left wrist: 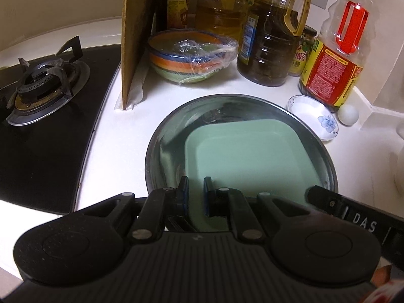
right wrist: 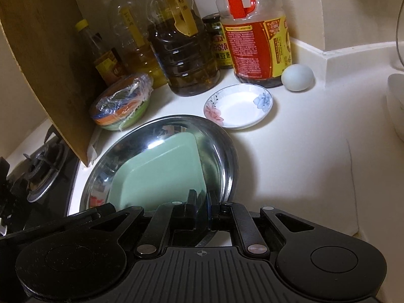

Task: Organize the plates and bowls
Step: 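Lift the green tray and lower it into the steel basin, then open, then withdraw both open grippers back from the basin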

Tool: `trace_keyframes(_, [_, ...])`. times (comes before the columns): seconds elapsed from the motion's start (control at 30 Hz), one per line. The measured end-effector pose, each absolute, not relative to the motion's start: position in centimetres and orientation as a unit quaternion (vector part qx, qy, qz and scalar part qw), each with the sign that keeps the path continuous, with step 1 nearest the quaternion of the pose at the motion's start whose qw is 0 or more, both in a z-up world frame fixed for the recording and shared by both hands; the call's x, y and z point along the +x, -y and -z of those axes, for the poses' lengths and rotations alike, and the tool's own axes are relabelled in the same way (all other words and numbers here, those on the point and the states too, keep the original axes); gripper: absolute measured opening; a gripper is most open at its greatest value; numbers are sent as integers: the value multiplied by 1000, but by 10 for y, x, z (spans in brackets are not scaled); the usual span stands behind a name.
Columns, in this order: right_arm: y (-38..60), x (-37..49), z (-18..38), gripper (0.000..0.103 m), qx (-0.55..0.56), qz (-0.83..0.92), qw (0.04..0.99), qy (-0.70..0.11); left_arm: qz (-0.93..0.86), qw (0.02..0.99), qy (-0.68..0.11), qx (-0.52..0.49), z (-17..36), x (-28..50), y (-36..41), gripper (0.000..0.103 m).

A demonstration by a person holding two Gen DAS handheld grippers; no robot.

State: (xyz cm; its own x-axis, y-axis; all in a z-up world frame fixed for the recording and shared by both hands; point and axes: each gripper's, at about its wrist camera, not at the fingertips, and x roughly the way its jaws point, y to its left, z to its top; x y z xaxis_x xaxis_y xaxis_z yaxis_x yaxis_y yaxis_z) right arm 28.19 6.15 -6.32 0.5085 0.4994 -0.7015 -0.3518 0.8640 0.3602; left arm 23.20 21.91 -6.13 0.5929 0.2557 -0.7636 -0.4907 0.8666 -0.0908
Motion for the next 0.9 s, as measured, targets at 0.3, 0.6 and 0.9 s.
trace_keyframes(0.3, [-58, 274, 54, 39, 100, -249, 875, -403, -208, 886, -391, -136, 54, 227, -221, 15])
trace_keyframes(0.6, [-41, 262, 44, 50, 100, -263, 875, -395, -222, 888, -379, -138, 38, 206, -213, 23])
trace_keyframes(0.9, [-6, 239, 35, 59, 96, -272, 869, -402, -219, 887, -378, -149, 27, 178, -180, 26])
